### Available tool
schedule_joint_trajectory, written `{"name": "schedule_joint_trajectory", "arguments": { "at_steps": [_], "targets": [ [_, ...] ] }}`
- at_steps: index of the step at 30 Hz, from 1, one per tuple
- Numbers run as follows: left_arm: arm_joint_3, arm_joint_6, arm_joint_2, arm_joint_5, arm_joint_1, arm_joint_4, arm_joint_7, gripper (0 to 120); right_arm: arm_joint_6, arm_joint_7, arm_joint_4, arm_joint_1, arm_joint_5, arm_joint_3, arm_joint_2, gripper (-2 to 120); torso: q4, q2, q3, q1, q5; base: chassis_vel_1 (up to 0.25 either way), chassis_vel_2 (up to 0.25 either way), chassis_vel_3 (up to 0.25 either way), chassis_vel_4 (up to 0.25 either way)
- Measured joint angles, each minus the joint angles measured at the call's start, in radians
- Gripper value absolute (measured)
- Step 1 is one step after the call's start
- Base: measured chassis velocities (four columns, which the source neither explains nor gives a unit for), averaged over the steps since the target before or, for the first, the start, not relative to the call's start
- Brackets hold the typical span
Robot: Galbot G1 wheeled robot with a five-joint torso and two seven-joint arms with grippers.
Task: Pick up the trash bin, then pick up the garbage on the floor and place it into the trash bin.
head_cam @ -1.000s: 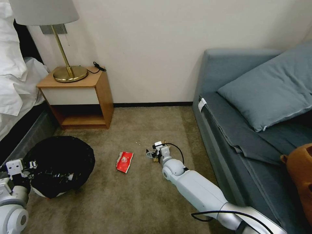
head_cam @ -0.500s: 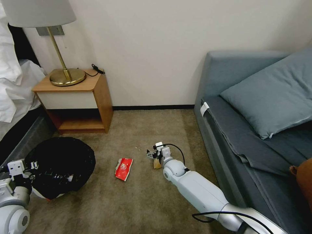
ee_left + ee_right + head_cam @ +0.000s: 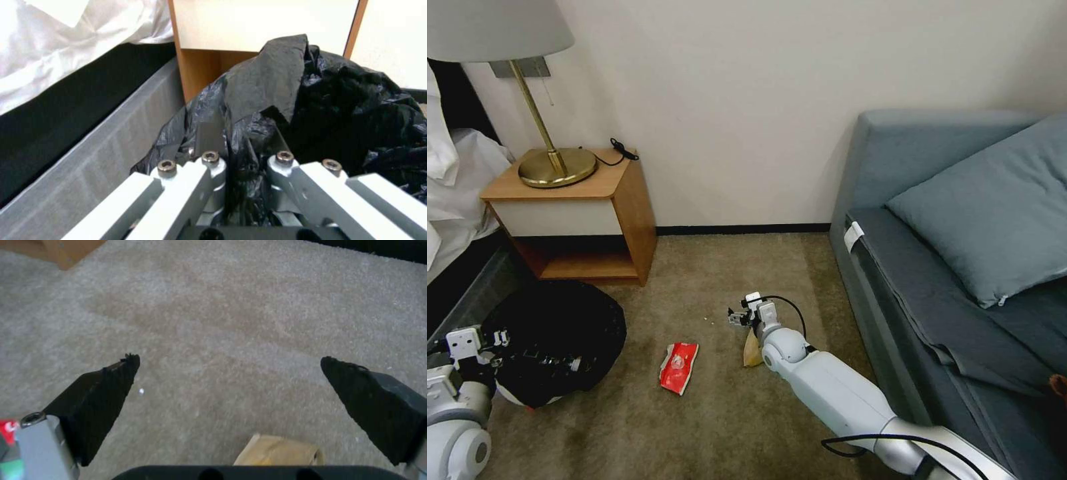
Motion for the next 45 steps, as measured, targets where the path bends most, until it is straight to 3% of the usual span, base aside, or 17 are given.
{"name": "schedule_joint_trajectory", "arguments": {
  "at_steps": [13, 24, 45],
  "targets": [
    [0.007, 0.0, 0.004, -0.002, -0.006, 0.005, 0.0, 6, -0.02, -0.025, 0.03, 0.008, -0.016, -0.026, -0.014, 100, -0.0001, 0.0, 0.0, 0.0, 0.0, -0.071, 0.066, 0.066, -0.069],
    [0.002, 0.0, 0.017, -0.006, -0.019, 0.024, 0.0, 6, -0.028, -0.142, 0.091, 0.047, -0.025, -0.111, -0.027, 100, 0.0, 0.0, 0.0, 0.0, -0.0001, 0.0, 0.0, 0.0, 0.0],
    [-0.012, 0.012, 0.028, -0.017, -0.049, 0.037, -0.028, 6, -0.073, -0.231, 0.057, 0.062, -0.009, -0.261, 0.063, 100, 0.0, 0.0, 0.0, 0.0, -0.0002, 0.0, 0.0, 0.0, 0.0]
  ]
}}
